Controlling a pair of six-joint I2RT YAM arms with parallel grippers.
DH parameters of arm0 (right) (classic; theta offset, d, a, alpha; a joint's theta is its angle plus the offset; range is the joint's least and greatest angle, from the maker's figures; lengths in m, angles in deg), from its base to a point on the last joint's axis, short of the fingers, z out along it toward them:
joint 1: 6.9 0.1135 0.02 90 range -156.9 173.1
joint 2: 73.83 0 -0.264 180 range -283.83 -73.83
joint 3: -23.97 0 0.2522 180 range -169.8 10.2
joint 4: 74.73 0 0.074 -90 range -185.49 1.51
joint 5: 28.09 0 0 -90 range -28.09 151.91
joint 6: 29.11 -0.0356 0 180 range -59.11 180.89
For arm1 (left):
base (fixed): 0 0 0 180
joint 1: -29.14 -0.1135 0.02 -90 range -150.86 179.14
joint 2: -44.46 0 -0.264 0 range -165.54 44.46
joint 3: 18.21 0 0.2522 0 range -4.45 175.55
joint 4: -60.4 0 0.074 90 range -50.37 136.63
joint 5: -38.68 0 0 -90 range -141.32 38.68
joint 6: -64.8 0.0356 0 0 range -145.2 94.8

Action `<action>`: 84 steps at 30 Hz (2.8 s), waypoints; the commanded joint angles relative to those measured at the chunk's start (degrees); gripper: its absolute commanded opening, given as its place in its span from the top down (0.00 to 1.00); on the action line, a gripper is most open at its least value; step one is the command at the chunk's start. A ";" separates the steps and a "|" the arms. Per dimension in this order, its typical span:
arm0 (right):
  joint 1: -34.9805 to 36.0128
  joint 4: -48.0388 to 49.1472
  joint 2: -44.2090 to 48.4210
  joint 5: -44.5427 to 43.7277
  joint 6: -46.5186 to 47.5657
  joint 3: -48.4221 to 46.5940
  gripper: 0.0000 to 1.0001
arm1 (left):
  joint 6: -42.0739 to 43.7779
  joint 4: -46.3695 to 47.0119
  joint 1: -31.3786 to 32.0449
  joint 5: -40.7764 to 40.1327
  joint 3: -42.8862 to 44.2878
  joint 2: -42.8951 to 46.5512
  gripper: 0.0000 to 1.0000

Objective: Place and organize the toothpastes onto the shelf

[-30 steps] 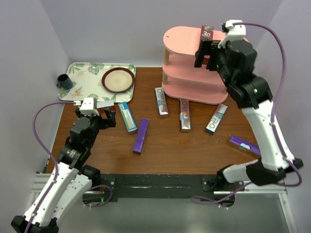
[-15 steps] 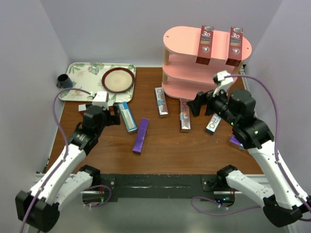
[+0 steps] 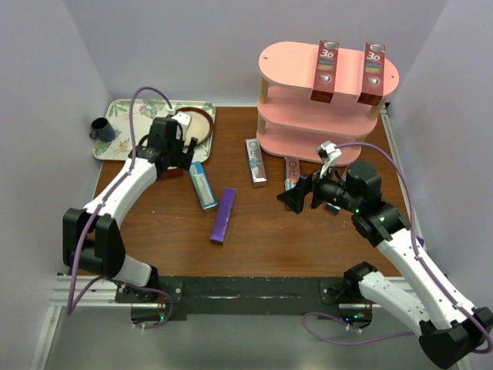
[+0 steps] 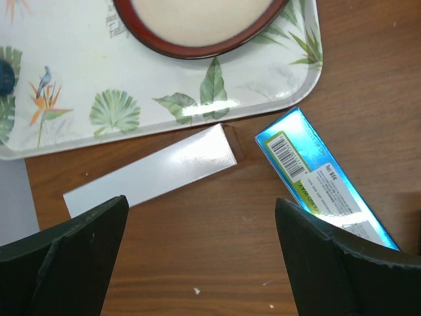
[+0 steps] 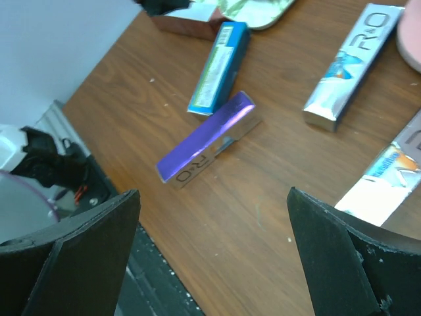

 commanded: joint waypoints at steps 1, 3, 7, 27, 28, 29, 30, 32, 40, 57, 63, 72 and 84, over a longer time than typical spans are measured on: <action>0.11 4.23 1.61 6.02 -0.64 0.70 0.01 | 12.83 -1.18 -0.14 4.21 3.85 -4.94 0.00; 0.46 3.17 2.22 7.17 0.07 1.23 0.02 | 14.77 -1.09 -0.14 4.84 5.25 -7.23 0.00; 2.22 3.60 2.93 7.96 -0.19 2.99 0.01 | 17.06 0.84 -0.23 2.30 6.23 -13.03 0.00; 3.54 2.02 1.00 8.23 1.21 4.57 0.02 | 14.35 5.94 -7.96 15.11 7.81 -22.79 0.01; 3.54 1.93 1.00 8.22 1.21 4.57 0.01 | 13.82 4.81 -8.14 16.69 7.98 -23.24 0.01; 3.54 1.93 1.00 8.05 1.30 4.66 0.02 | 13.38 4.36 -8.31 16.88 8.07 -23.50 0.01; 3.54 2.11 1.00 8.05 1.21 4.75 0.02 | 12.41 3.84 -8.31 16.88 8.07 -23.94 0.01; 3.54 2.37 0.91 8.22 1.13 4.92 0.02 | 11.44 1.73 -8.31 16.09 8.16 -23.86 0.03; 3.54 3.07 0.91 8.40 1.04 5.36 0.02 | 8.01 0.50 -8.31 10.38 3.59 -17.71 0.05; 3.62 3.08 0.91 7.87 1.12 5.71 0.02 | -28.27 -5.74 -5.51 -8.05 4.99 -10.06 0.00; 3.71 2.29 1.61 7.35 1.65 5.71 0.02 | -38.13 -12.33 -3.65 -20.02 7.45 -12.78 0.00; 4.15 2.90 2.23 7.08 1.83 6.42 0.02 | -44.37 -9.88 -8.13 -22.67 2.45 -9.09 0.00; 4.50 2.55 2.49 7.34 2.27 6.42 0.02 | -48.06 -7.42 -11.65 -20.91 3.06 -14.98 0.00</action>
